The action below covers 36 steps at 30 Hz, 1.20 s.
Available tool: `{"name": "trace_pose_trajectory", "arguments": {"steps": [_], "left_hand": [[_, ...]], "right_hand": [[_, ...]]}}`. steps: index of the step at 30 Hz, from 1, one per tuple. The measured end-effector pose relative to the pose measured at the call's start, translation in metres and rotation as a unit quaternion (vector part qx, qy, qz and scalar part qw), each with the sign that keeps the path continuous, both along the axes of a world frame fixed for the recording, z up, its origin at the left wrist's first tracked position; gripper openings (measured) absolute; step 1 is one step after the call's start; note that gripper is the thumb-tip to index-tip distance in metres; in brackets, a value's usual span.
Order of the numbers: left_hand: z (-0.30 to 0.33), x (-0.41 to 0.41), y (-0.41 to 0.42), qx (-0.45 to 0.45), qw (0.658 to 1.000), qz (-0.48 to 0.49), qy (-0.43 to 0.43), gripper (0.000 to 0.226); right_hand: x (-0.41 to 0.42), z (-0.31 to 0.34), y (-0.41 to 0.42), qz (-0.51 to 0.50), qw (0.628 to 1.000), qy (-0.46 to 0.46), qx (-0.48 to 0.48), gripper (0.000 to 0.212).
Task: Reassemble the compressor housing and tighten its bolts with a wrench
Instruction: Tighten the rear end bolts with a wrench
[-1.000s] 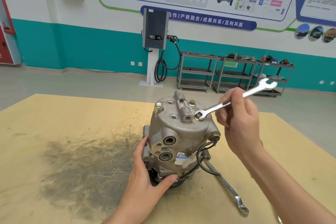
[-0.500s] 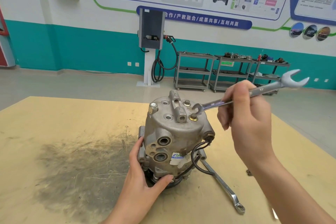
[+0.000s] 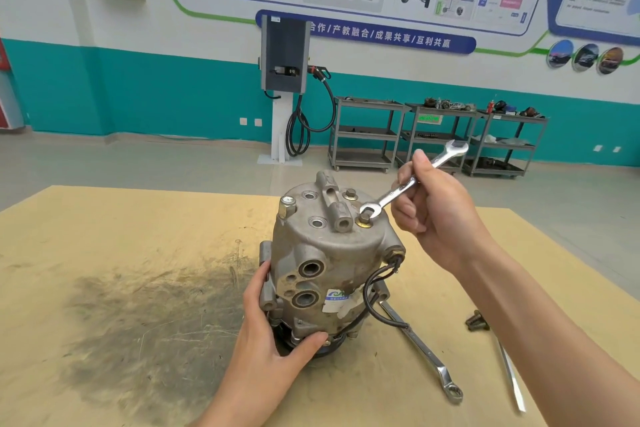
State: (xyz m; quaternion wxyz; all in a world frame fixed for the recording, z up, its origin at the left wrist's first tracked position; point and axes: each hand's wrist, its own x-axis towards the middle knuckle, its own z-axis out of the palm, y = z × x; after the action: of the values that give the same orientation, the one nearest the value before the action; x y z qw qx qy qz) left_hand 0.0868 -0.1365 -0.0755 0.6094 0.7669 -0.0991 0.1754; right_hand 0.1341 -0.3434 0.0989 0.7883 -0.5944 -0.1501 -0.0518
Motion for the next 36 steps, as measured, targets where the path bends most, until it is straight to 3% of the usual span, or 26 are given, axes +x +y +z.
{"name": "trace_pose_trajectory", "arguments": {"steps": [9, 16, 22, 25, 27, 28, 30, 33, 35, 36], "left_hand": [[0.008, -0.006, -0.002, -0.005, 1.0, -0.003, -0.006, 0.095], [0.009, -0.007, -0.001, -0.011, 1.0, -0.024, -0.011, 0.094], [0.01, -0.008, -0.001, 0.007, 1.0, -0.017, -0.005, 0.093], [0.011, -0.008, -0.001, 0.008, 1.0, -0.007, -0.002, 0.094], [0.011, -0.008, -0.002, 0.005, 1.0, -0.003, -0.003, 0.094], [0.011, -0.008, -0.002, 0.004, 1.0, -0.004, -0.003, 0.093], [0.011, -0.009, -0.001, 0.006, 1.0, -0.009, -0.002, 0.094], [0.01, -0.008, 0.0, 0.006, 1.0, -0.013, 0.001, 0.095], [0.01, -0.008, 0.0, 0.002, 1.0, -0.016, 0.006, 0.096], [0.01, -0.008, 0.0, 0.0, 1.0, -0.018, 0.008, 0.096]], "right_hand": [[-0.017, -0.025, 0.02, -0.07, 0.989, -0.054, 0.115, 0.035], [-0.021, -0.033, 0.021, -0.045, 0.985, -0.052, 0.159, 0.031], [-0.018, -0.009, 0.007, -0.069, 0.995, -0.056, 0.043, 0.038], [-0.012, 0.014, -0.016, -0.102, 0.994, -0.038, 0.031, 0.043], [-0.007, 0.017, -0.035, -0.129, 0.989, 0.009, -0.073, 0.045], [-0.006, 0.011, -0.044, -0.142, 0.974, 0.042, -0.172, 0.046], [-0.007, -0.014, -0.057, -0.139, 0.9, 0.108, -0.399, 0.046], [-0.014, -0.063, -0.066, -0.103, 0.727, 0.169, -0.658, 0.046], [-0.018, -0.086, -0.069, -0.125, 0.61, 0.149, -0.768, 0.048], [-0.019, -0.094, -0.069, -0.135, 0.578, 0.139, -0.792, 0.047]]}}
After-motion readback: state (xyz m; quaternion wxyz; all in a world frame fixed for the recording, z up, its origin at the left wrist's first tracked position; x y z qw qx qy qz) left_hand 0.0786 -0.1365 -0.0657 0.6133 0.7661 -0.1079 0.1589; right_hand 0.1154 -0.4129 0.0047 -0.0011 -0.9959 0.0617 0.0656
